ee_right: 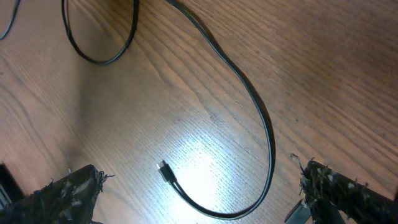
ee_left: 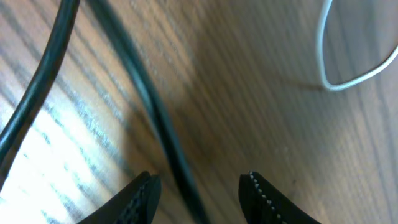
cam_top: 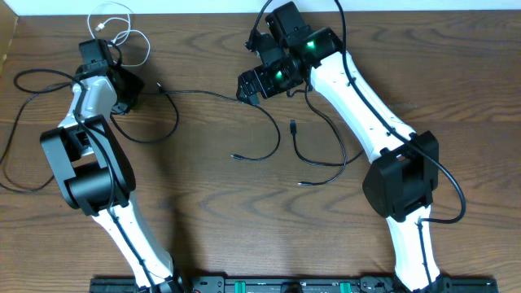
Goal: Untangle cables
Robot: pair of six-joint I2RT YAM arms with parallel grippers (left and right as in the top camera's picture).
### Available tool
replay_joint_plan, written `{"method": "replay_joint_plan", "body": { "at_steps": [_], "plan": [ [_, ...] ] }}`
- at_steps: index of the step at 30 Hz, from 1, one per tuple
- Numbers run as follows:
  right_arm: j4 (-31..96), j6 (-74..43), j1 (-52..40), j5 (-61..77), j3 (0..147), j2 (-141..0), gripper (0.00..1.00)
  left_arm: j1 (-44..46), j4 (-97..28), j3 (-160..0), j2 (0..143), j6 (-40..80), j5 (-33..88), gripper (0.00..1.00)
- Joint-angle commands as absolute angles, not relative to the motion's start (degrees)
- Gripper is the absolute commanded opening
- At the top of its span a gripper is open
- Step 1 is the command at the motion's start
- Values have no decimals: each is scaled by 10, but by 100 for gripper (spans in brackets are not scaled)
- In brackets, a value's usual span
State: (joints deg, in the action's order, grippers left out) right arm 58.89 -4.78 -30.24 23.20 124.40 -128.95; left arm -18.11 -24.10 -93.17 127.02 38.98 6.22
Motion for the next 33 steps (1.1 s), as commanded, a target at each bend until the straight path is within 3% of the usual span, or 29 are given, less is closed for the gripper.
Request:
{"method": "replay_joint_plan", "body": {
  "at_steps": [1, 14, 16, 18, 23, 33],
  "plan": [
    [590, -35, -303, 221, 1247, -1288, 99, -182, -231, -928, 1271, 391, 46, 46],
    [590, -35, -304, 220, 1247, -1288, 99, -182, -203, -928, 1288, 391, 47, 45],
    [589, -35, -304, 220, 1247, -1288, 99, -182, -200, -928, 1288, 391, 47, 37],
    [589, -35, -304, 220, 1247, -1288, 99, -182, -203, -928, 1288, 391, 47, 22],
    [589, -36, -304, 220, 1247, -1288, 99, -182, -233, -929, 1287, 391, 47, 9],
    [597, -36, -304, 220, 1247, -1288, 99, -185, -334, -929, 1239, 389, 44, 8]
  ]
}}
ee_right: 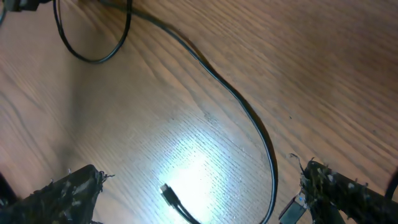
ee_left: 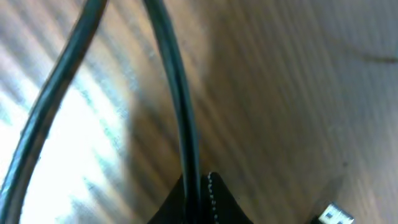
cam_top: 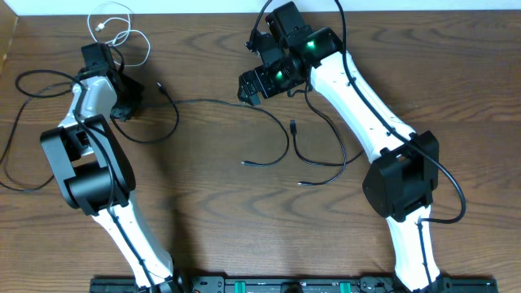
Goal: Untangle cables
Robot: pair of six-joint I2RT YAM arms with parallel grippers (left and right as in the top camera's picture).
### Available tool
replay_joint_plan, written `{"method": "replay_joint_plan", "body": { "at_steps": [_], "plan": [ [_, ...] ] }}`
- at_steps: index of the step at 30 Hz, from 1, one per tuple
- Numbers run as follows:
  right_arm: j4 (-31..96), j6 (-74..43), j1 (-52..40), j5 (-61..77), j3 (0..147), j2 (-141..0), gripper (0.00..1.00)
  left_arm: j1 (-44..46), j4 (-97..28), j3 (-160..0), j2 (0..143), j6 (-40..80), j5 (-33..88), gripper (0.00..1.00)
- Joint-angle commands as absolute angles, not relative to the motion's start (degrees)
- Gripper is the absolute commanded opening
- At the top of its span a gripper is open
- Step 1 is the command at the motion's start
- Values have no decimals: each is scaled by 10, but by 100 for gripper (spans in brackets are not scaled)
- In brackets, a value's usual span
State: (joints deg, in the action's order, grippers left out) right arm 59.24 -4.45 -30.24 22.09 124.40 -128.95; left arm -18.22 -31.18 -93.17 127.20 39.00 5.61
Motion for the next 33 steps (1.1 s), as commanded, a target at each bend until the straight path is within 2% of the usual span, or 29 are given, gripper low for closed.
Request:
{"method": "replay_joint_plan", "body": {
  "at_steps": [1, 6, 7, 9, 10, 13, 15, 17, 21, 30, 33],
  "plan": [
    [598, -36, -304, 220, 1247, -1288, 99, -185, -342, -929, 1233, 389, 41, 8],
    [611, -35, -304, 217, 1247, -1288, 99, -186, -385, -929, 1206, 389, -1, 8],
    [615, -35, -304, 212, 1247, -1288, 99, -187, -396, -929, 1202, 389, -8, 12],
    [624, -15, -306, 212, 1247, -1288, 99, -189, -413, -929, 1198, 389, -5, 38],
    [629, 4, -307, 212, 1247, -1288, 99, -190, -425, -929, 1197, 389, -5, 42],
    [659, 91, -306, 211, 1247, -1288, 99, -189, -459, -929, 1192, 389, -5, 75],
    [683, 141, -306, 211, 1247, -1288, 99, -189, -477, -929, 1190, 388, -5, 86],
    [704, 175, -305, 211, 1247, -1288, 99, -189, -491, -929, 1186, 380, -5, 90],
    [716, 188, -305, 198, 1247, -1288, 99, -188, -518, -929, 1170, 380, -4, 91],
    [696, 18, -270, 140, 1247, -1288, 99, -157, -527, -929, 1068, 281, 28, 92],
    [699, -37, -238, 141, 1247, -1288, 99, -128, -558, -929, 1020, 270, 83, 91]
  ]
}}
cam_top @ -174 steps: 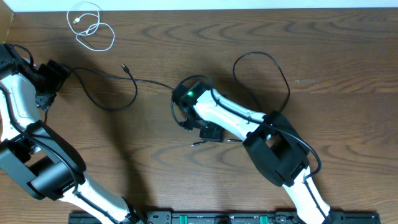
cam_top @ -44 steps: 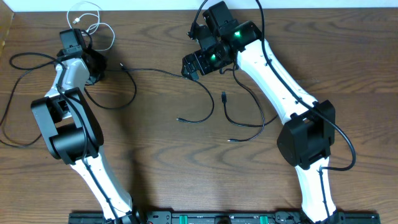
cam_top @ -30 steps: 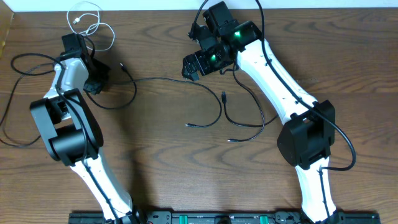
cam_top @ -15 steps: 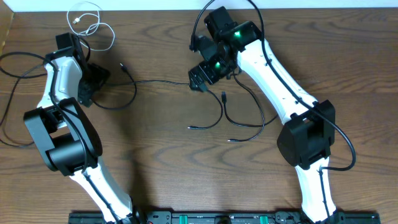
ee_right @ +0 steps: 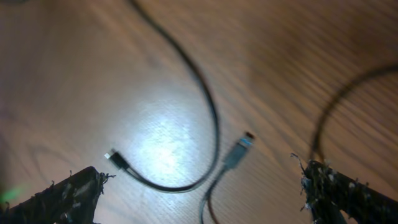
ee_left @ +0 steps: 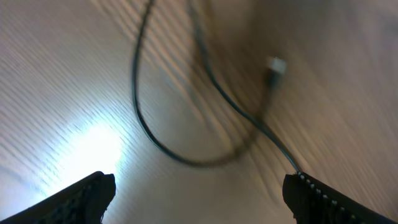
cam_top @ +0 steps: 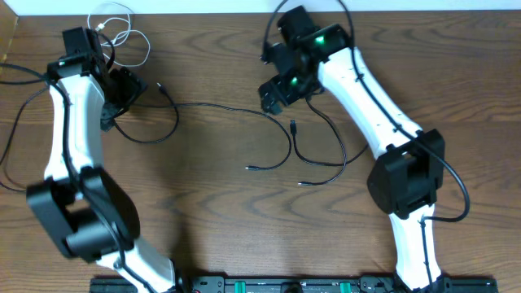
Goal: Untangle cables
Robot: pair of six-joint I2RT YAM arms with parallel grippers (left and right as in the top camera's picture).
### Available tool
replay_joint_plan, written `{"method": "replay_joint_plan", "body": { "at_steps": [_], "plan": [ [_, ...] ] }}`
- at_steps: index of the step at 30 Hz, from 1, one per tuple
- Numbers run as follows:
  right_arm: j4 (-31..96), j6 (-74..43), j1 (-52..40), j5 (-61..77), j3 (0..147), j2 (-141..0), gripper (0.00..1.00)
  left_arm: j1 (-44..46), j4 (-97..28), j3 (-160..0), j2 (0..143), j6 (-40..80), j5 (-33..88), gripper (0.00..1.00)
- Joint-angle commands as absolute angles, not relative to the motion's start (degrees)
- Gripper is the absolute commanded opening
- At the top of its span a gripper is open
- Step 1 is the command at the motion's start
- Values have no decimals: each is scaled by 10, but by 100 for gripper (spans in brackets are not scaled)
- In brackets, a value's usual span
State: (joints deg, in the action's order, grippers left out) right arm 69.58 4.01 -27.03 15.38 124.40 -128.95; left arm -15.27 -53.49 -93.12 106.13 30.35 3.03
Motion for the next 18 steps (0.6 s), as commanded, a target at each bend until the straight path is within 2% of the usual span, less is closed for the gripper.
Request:
{"method": "replay_joint_plan", "body": {
  "at_steps": [1, 4, 11, 18],
  "plan": [
    [700, -49, -230, 141, 1247, -1288, 99, -117, -567, -929, 1015, 252, 106, 91],
    [706, -102, -190, 141, 1247, -1288, 99, -66, -600, -928, 1020, 190, 164, 91],
    [759, -116, -118, 141, 1247, -1288, 99, 85, -591, -880, 1036, 178, 164, 91],
    [799, -115, -83, 141, 1247, -1288, 99, 216, -558, -849, 1057, 159, 82, 91]
  ]
}}
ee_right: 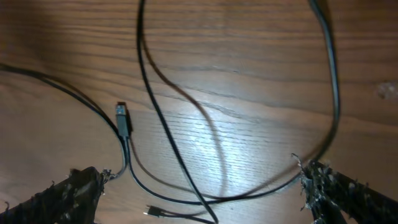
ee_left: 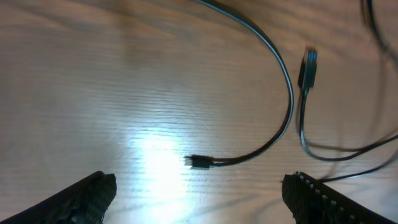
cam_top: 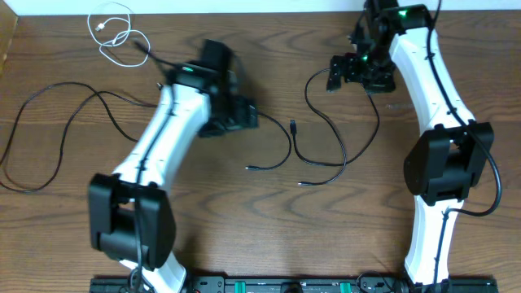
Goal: Untangle cables
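Thin black cables lie loosely across the wooden table (cam_top: 203, 212). One ends in a small plug (ee_left: 198, 162) below my left gripper (ee_left: 199, 182), which hovers open over the table's middle (cam_top: 236, 114) and holds nothing. A second cable's blue-tipped plug (ee_left: 308, 67) lies to its right and also shows under my right wrist (ee_right: 123, 120). My right gripper (ee_right: 200, 173) hangs open and empty above crossing black cable loops (ee_right: 174, 143), near the far right (cam_top: 346, 72). A long black cable (cam_top: 49, 91) sprawls at the left.
A coiled white cable (cam_top: 114, 32) lies at the far left corner. The table's far edge (cam_top: 244, 10) runs just behind both arms. Black rails (cam_top: 260, 285) line the near edge.
My left gripper has moved from the far left to the table's middle, still open. My right gripper has moved right, from the top middle to the far right. The middle cables lie as before.
My left gripper stood open astride a black cable at the far left, then shut on it, and the cable's free end had shifted in the middle. Then it was open above the table. Now both open grippers are further right, the left over the middle.
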Robot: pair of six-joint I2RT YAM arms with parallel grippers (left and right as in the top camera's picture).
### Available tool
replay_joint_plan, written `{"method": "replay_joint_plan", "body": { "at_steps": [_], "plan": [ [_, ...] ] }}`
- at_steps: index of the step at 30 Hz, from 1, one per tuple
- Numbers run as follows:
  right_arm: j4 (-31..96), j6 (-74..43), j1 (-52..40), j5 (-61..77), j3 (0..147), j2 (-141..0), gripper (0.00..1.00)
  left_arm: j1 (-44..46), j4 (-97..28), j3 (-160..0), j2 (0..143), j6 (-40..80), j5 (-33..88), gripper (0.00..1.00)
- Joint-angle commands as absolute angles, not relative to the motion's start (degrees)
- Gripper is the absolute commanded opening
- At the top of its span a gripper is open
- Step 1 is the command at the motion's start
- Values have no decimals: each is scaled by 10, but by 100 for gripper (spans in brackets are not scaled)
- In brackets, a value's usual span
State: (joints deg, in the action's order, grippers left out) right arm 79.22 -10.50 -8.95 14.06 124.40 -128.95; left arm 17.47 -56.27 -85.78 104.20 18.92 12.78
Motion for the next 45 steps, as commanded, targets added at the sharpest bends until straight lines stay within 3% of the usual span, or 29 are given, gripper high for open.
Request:
{"method": "replay_joint_plan", "body": {
  "at_steps": [1, 15, 23, 26, 45],
  "plan": [
    [800, -115, -82, 141, 1247, -1288, 99, 229, -554, -849, 1063, 145, 83, 91],
    [813, -100, -84, 140, 1247, -1288, 99, 360, -459, -849, 1162, 72, 82, 90],
    [817, -91, -85, 140, 1247, -1288, 99, 367, -481, -849, 1193, 56, 13, 81],
    [815, -91, -85, 140, 1247, -1288, 99, 367, -489, -849, 1193, 33, 4, 69],
    [813, -91, -86, 141, 1247, -1288, 99, 379, -461, -848, 1211, 17, 14, 64]
  ]
}}
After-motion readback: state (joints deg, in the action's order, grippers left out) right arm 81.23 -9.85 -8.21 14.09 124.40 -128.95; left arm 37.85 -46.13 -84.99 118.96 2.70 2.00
